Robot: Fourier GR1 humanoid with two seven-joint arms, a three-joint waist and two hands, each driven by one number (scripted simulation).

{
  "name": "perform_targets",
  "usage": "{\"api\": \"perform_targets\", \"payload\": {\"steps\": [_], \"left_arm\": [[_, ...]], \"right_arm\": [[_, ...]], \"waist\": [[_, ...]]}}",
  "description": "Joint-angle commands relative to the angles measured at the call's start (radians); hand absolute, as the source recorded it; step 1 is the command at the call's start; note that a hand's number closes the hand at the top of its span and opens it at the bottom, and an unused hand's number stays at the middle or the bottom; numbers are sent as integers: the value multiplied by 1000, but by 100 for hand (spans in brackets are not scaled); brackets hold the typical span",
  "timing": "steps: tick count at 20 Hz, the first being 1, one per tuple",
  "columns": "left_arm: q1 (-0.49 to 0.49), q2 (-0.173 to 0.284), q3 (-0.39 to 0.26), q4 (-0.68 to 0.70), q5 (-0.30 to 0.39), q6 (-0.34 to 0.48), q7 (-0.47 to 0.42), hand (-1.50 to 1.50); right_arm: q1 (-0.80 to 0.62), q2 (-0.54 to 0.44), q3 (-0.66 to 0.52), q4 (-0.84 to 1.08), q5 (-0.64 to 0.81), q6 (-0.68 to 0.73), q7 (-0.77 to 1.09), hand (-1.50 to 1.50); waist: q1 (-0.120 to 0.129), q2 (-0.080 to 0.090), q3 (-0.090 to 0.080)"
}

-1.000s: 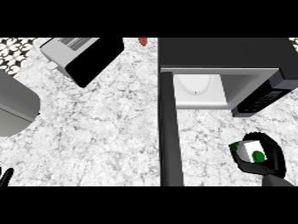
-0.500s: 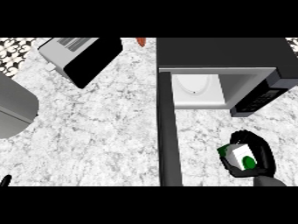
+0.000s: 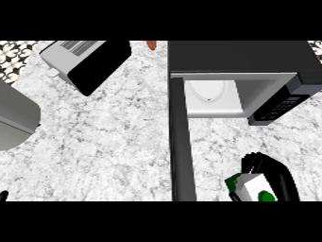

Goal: Pick up the milk, place it into the microwave and close the microwave

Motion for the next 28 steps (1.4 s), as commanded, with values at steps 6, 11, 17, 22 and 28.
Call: {"api": "perform_targets", "payload": {"steps": [6, 11, 17, 22, 28], "left_arm": [[-29, 34, 111, 9, 102, -52, 31, -150], [-21, -10, 98, -25, 68, -39, 44, -150], [-2, 27, 184, 51, 125, -122, 6, -150], [-62, 56, 228, 154, 124, -155, -33, -150], [-80, 90, 281, 102, 190, -169, 64, -150]], "right_arm": [[108, 52, 122, -373, -11, -151, 291, 150], [19, 52, 251, -381, 20, -346, 300, 150], [-213, 52, 204, -244, 108, -510, 363, 150], [-330, 53, 130, 7, 143, -607, 294, 150], [-531, 43, 4, 291, 92, -593, 246, 150]], "waist": [[11, 4, 1], [15, 5, 2], [24, 6, 2], [27, 8, 2], [28, 10, 2]]}}
